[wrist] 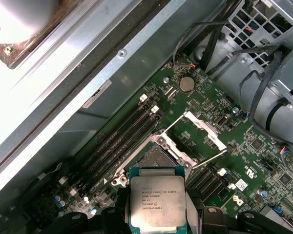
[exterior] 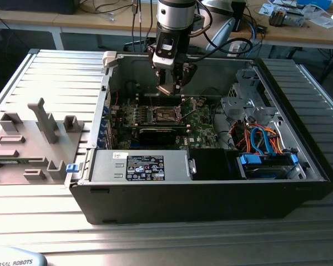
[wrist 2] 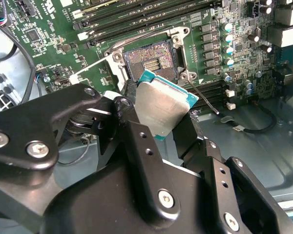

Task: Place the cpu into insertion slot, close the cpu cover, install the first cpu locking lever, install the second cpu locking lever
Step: 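Place the cpu into insertion slot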

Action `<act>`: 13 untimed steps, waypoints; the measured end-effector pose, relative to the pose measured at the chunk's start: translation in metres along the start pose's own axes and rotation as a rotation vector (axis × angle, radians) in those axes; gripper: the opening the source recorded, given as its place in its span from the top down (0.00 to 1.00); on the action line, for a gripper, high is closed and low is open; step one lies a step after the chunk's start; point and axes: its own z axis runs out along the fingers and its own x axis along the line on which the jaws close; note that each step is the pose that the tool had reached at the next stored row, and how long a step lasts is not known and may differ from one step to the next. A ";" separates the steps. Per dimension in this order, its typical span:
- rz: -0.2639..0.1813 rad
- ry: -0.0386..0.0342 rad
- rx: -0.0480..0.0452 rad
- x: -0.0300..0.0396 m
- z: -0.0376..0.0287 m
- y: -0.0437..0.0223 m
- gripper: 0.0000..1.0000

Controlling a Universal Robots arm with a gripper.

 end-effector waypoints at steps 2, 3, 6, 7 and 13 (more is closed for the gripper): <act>0.001 0.0000 0.0000 0.0000 0.0000 0.0000 0.46; 0.002 -0.0001 -0.0001 0.0000 0.0000 0.0000 0.46; 0.003 -0.0001 -0.0001 0.0000 0.0000 0.0000 0.46; 0.003 -0.0001 -0.0001 0.0000 0.0000 0.0000 0.46; 0.006 -0.0002 -0.0001 0.0000 0.0000 0.0000 0.46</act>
